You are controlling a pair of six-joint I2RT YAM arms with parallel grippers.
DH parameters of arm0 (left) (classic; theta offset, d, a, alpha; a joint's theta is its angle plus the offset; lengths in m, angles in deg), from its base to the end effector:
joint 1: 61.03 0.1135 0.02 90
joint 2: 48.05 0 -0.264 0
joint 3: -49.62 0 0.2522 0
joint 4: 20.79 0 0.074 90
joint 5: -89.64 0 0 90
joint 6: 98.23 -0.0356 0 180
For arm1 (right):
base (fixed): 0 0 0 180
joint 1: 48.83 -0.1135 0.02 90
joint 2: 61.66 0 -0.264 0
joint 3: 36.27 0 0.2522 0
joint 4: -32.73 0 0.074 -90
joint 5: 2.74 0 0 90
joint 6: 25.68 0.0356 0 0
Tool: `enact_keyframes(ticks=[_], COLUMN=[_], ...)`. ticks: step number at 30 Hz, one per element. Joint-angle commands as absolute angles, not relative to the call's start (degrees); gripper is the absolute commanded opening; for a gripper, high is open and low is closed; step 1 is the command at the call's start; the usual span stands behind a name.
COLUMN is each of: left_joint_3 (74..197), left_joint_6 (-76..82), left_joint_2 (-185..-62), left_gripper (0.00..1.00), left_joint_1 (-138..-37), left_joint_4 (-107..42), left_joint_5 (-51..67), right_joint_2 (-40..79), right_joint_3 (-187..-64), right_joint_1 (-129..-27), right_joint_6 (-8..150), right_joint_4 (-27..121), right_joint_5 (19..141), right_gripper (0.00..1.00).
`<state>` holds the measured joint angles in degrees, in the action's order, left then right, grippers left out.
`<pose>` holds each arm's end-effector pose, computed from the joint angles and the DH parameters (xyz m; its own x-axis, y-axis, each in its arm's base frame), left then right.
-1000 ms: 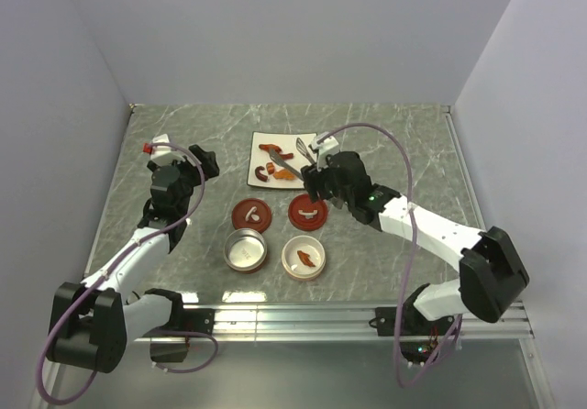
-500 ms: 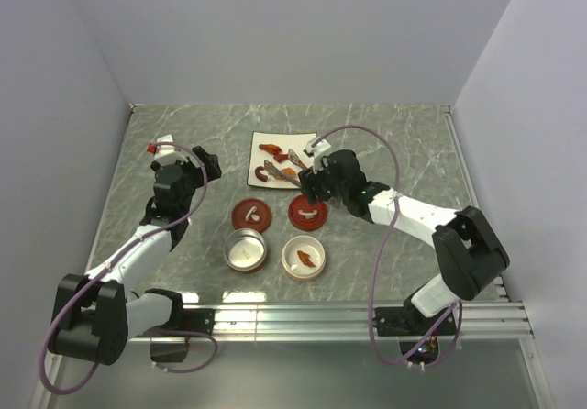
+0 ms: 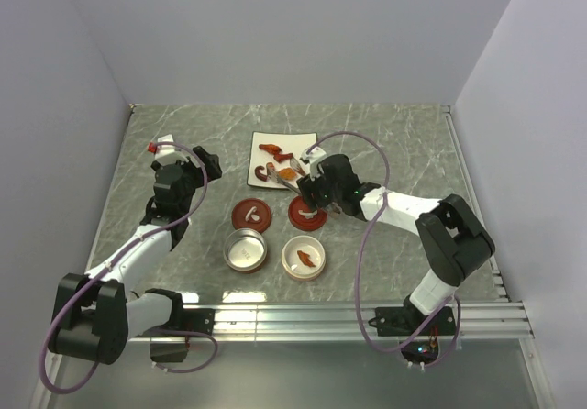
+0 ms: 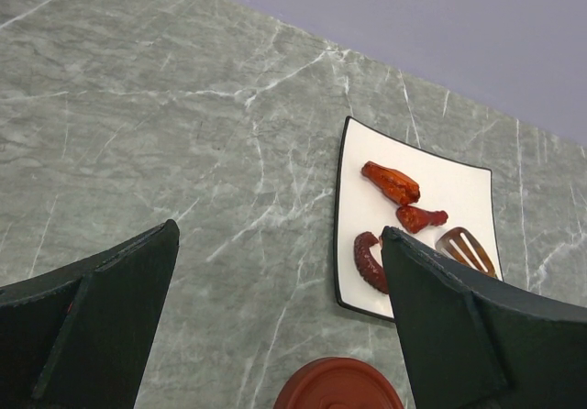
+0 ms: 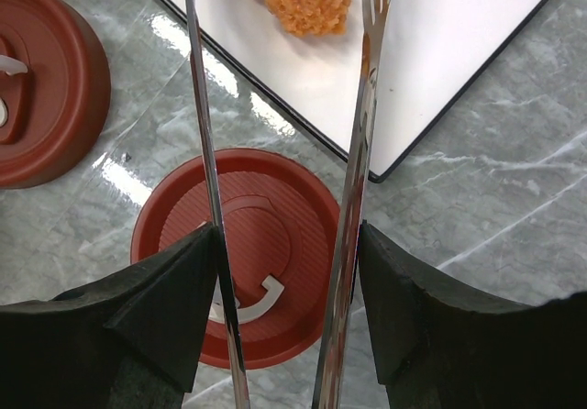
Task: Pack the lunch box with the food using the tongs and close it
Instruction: Pick up the food using the clamp
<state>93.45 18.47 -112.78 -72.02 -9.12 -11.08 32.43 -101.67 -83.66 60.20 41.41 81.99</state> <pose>0.2471 -0.0412 0.2448 -0.1438 -0.4218 -0.8952 -0.0644 0.9067 -0.4168 0.2830 0.2009 0.1893 -0.4518 -0.4015 -0.7967 -0.6628 0.7488 -0.0015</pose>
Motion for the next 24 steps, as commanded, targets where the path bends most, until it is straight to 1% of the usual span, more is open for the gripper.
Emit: enact_keyframes(ticks=[1,17,22,24], left_joint_3=[94.0,93.3,93.4,93.4], left_joint_6=[18.8,18.9,18.9,18.9], left_joint_2=[-112.3,-111.1,-111.3,-111.2], left_gripper=[0.99,0.99,0.99,0.99], left_joint_1=[-72.3,-72.2,-72.3,-72.3], left_joint_4=[-6.7,-6.5,-6.5,-6.6], left_joint_5=[-10.2,-9.9,-9.8,-9.9], right_joint_2=[30.1,26.1,26.3,27.2], right_joint_3=[-103.4,-101.8,-101.9,-102.4], right_joint_1=[-83.5,-86.0,-86.4,-86.4], right_joint_6=[60.1,60.4,59.9,59.7], right_joint_4=[40.8,45.1,45.3,45.6], right_joint_5=[81.4,80.6,79.8,80.0], right_gripper=[0.68,0.64,0.61,0.56])
